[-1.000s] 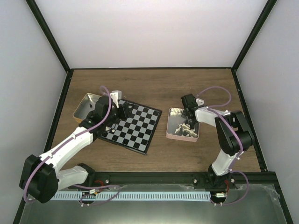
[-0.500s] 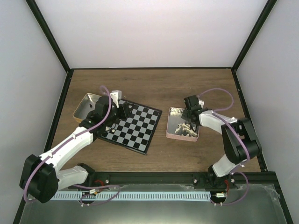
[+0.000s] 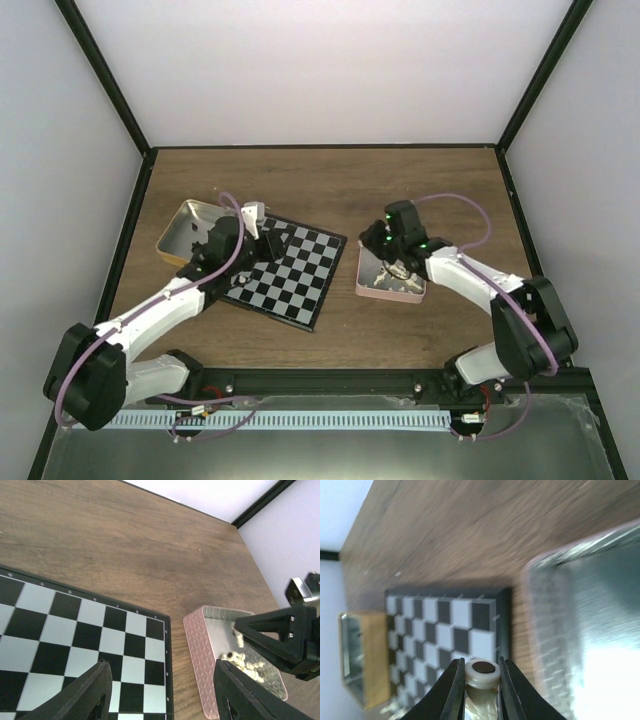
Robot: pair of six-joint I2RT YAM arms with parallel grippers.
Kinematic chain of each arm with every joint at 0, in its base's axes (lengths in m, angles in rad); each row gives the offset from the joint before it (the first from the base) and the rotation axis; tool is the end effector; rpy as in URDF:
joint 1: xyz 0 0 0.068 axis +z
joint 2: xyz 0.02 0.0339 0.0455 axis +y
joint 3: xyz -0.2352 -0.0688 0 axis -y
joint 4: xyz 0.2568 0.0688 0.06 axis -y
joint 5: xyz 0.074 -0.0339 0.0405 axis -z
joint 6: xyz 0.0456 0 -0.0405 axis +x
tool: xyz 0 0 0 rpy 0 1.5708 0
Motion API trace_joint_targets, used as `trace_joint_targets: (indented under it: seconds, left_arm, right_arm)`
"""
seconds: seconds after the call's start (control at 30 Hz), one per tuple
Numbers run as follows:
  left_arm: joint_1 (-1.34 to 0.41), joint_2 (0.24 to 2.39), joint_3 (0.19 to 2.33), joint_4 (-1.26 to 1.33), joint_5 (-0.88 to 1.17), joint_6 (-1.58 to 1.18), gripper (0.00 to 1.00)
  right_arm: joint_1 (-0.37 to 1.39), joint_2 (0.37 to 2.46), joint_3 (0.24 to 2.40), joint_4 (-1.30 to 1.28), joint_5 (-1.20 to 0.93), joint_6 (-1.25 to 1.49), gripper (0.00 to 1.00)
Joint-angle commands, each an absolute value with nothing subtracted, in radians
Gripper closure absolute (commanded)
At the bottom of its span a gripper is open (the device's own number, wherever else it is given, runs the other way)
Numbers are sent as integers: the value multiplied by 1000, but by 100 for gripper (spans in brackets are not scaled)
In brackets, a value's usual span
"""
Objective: Set up the chess pieces on the board
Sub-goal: Place the chess piece on the chessboard.
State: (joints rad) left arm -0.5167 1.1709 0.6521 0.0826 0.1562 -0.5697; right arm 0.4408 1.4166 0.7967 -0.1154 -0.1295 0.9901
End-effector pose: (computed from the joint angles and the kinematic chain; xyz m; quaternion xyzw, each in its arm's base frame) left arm 0.2478 -0.1490 0.2046 0.0196 0.8416 -0.3332 0.4246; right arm 0.2834 0.1402 0.1656 0.2221 0.8850 0.3102 0.2668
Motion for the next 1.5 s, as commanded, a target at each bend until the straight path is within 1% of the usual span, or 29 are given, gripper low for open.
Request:
trace_joint_targets:
  seconds: [0.0,0.2,0.33,0.6,0.63,0.67,0.8,0.93,1.07,1.33,1.47]
  left_arm:
    - [-558,1182,610,216,137,-584,42]
    - [-607,1211,562,326,63,-579,43]
    - [-622,1265,575,390,71,-627,44]
    - [-635,1344,544,485,63,-745,45]
    - [-635,1348,544,490,62,-752,47]
    - [-635,1351,546,497,64,-754,53]
    - [-635,1366,551,505,62,-762,63]
    - [-635,1369,545,515,65,-758,64]
    - [-635,1378,557,504,54,-745,67]
    - [-635,1393,579,486,16,-716,85]
    - [-635,1386,588,466,-4,-703,86]
  right_arm:
    - [547,1480,886,-19,-222,1196,83]
    - [605,1616,997,33,-340,1360,83]
    - [620,1700,1065,65,-429,1439,84]
    - [635,1734,1105,121,-492,1524,84]
    - [636,1736,1106,128,-502,1531,84]
    - [637,1738,1105,132,-508,1537,84]
    - [638,1733,1099,134,-508,1544,84]
    - [637,1747,1107,150,-524,1542,84]
    - [639,1752,1128,133,-521,1505,84]
    - [638,1744,1133,105,-519,1448,83]
    - [639,1752,1132,105,-532,1436,83]
